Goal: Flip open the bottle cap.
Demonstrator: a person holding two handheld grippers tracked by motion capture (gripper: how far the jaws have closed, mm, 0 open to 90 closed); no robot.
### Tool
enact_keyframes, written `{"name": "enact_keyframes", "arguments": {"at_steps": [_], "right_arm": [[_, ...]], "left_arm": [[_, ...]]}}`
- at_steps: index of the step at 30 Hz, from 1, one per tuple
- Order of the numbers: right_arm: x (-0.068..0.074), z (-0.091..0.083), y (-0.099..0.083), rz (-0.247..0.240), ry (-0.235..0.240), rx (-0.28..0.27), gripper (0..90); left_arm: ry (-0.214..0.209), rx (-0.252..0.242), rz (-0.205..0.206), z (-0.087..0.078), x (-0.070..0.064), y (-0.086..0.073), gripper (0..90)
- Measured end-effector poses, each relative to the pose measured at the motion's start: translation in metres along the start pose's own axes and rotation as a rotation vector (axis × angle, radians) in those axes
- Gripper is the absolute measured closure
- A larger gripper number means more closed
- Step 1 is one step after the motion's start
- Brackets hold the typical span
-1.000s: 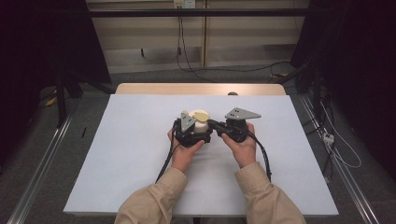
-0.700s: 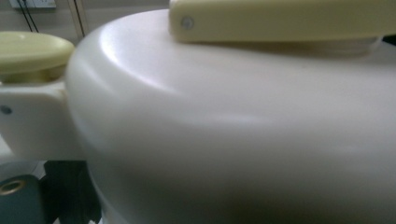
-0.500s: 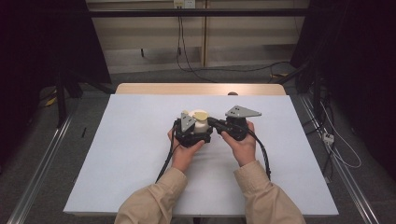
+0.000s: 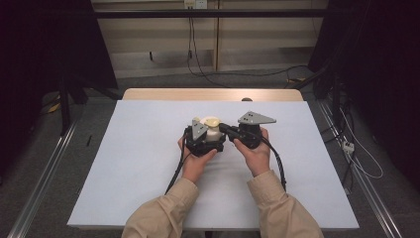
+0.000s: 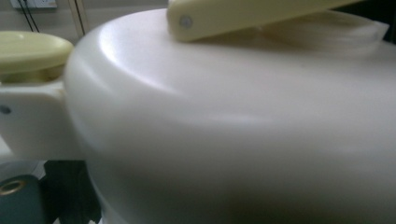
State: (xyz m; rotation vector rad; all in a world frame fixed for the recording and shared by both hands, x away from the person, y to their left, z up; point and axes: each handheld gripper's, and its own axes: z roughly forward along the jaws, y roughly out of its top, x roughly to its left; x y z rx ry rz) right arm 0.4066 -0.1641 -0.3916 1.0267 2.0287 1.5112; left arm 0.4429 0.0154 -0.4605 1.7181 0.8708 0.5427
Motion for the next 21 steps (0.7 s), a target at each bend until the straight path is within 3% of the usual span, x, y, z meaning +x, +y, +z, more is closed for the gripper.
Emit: {"name": "enact_keyframes", "arguments": {"at_steps": [21], "right_arm": [[0.0007, 0.0010, 0.0051, 0.001, 0.004, -0.024, 90.0]], "left_arm": [[0.002, 0.002, -0.001, 0.0000, -0.0004, 0.0000, 5.2]]}}
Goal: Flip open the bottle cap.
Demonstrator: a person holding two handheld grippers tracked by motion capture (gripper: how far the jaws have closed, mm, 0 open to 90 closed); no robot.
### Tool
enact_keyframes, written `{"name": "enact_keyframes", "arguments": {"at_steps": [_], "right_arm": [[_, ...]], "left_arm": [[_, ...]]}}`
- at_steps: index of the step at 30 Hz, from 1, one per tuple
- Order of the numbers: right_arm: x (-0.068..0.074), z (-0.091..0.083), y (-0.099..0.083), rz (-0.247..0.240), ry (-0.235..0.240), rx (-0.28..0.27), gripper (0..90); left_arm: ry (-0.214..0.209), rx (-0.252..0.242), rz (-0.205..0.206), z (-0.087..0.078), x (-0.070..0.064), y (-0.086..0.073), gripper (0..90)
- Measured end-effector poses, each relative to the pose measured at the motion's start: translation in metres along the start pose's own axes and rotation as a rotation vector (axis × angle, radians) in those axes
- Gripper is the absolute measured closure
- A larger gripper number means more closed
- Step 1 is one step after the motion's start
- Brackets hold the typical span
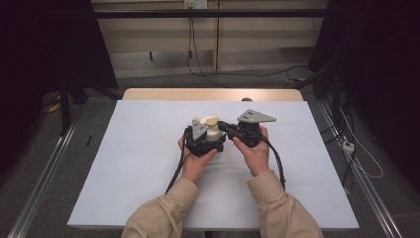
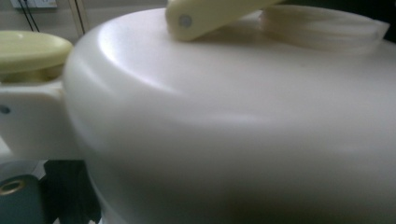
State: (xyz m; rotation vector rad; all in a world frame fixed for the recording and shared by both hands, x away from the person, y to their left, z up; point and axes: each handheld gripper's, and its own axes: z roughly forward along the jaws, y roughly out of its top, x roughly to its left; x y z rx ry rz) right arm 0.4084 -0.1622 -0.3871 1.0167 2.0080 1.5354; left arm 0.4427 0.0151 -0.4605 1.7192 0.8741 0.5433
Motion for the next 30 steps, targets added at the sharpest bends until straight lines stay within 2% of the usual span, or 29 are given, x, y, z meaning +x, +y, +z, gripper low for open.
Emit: {"name": "enact_keyframes", "arguments": {"at_steps": [30], "right_arm": [[0.0007, 0.0084, 0.0062, -0.002, 0.016, -0.020, 90.0]], "left_arm": [[0.002, 0.000, -0.002, 0.0002, -0.0006, 0.0000, 5.1]]}}
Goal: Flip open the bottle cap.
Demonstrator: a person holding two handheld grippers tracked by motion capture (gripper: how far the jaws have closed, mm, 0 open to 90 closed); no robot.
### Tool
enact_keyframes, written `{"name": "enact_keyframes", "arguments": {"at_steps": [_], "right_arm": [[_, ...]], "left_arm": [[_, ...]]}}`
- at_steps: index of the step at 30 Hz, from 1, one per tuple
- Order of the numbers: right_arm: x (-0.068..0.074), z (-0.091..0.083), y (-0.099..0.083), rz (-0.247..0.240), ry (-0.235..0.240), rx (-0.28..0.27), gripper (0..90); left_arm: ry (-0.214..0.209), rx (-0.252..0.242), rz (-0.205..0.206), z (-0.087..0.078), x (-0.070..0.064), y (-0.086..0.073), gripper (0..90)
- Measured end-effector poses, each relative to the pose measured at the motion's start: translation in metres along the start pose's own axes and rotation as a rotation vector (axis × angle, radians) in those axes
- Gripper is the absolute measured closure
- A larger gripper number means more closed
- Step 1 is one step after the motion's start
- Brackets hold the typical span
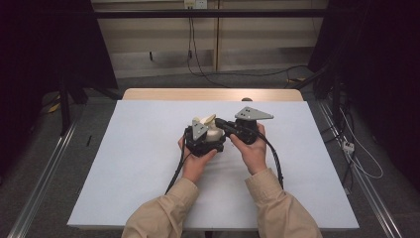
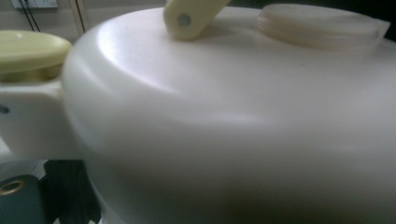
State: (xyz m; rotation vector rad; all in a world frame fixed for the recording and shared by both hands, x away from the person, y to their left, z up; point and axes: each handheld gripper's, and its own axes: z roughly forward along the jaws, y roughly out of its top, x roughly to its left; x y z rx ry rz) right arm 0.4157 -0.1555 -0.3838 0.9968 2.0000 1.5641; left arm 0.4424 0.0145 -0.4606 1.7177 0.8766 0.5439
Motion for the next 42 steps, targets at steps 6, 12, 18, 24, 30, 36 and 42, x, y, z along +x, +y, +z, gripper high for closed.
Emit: {"name": "enact_keyframes", "arguments": {"at_steps": [6, 12, 18, 24, 30, 36, 42], "right_arm": [[0.001, 0.002, 0.002, -0.003, 0.004, -0.003, 90.0], [0.002, 0.004, 0.003, -0.007, 0.005, -0.004, 90.0], [0.001, 0.004, 0.002, -0.008, 0.005, -0.006, 90.0], [0.001, 0.005, 0.003, -0.008, 0.009, -0.007, 90.0], [0.002, 0.006, 0.006, -0.013, 0.016, -0.015, 90.0], [0.004, 0.009, 0.007, -0.020, 0.020, -0.013, 90.0], [0.004, 0.010, 0.008, -0.018, 0.021, -0.019, 90.0]], "left_arm": [[0.002, 0.001, 0.005, 0.000, 0.000, 0.000, 5.1], [0.001, 0.001, 0.005, 0.000, 0.000, 0.000, 5.1], [0.002, 0.001, 0.005, 0.000, 0.000, 0.000, 5.1], [0.003, 0.001, 0.005, 0.000, 0.000, 0.000, 5.1], [0.003, -0.003, -0.001, 0.000, 0.000, 0.000, 5.1], [0.004, -0.005, -0.004, 0.000, -0.001, 0.000, 5.1], [0.003, -0.004, -0.004, 0.000, -0.001, 0.000, 5.1]]}}
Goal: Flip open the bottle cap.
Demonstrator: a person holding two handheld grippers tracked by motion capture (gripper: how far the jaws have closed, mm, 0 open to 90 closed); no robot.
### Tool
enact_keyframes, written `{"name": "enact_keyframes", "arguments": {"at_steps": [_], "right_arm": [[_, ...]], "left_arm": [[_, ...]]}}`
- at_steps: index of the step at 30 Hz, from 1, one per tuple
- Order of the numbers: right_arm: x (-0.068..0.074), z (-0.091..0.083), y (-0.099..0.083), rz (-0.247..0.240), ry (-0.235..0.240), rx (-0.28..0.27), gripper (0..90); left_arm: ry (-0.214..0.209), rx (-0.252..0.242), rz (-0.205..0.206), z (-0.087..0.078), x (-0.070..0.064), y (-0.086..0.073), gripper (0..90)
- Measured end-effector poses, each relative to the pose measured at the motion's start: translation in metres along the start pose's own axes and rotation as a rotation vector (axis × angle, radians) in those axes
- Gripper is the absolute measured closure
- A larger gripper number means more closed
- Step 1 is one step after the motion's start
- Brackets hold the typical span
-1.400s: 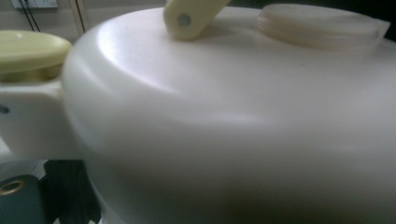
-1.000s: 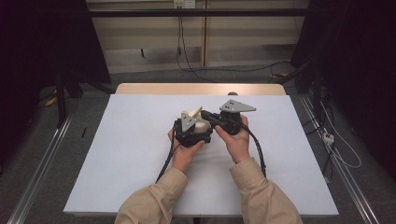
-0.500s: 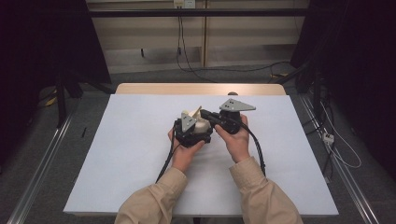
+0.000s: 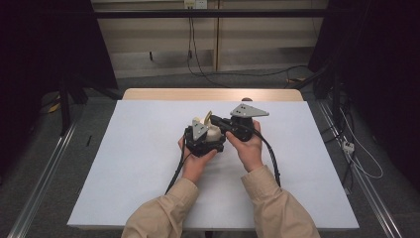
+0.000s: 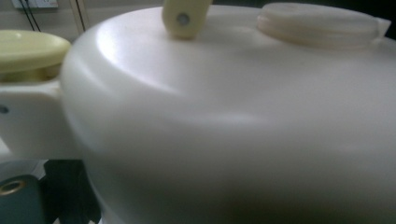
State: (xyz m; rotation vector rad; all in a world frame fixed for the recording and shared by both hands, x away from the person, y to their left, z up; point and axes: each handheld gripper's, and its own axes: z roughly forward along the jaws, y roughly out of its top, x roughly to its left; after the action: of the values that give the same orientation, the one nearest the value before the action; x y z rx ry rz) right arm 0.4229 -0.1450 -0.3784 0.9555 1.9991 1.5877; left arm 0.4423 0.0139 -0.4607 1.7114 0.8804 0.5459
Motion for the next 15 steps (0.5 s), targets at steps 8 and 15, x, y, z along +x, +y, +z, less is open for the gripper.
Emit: {"name": "enact_keyframes", "arguments": {"at_steps": [8, 15], "right_arm": [[0.0006, 0.0024, 0.0006, 0.002, 0.002, -0.001, 90.0], [0.0014, 0.0055, 0.0011, 0.004, 0.006, -0.002, 90.0]], "left_arm": [[0.000, 0.000, -0.001, 0.0001, -0.0001, 0.0000, 5.1], [0.000, 0.001, 0.001, 0.0001, 0.0000, 0.0001, 5.1]]}}
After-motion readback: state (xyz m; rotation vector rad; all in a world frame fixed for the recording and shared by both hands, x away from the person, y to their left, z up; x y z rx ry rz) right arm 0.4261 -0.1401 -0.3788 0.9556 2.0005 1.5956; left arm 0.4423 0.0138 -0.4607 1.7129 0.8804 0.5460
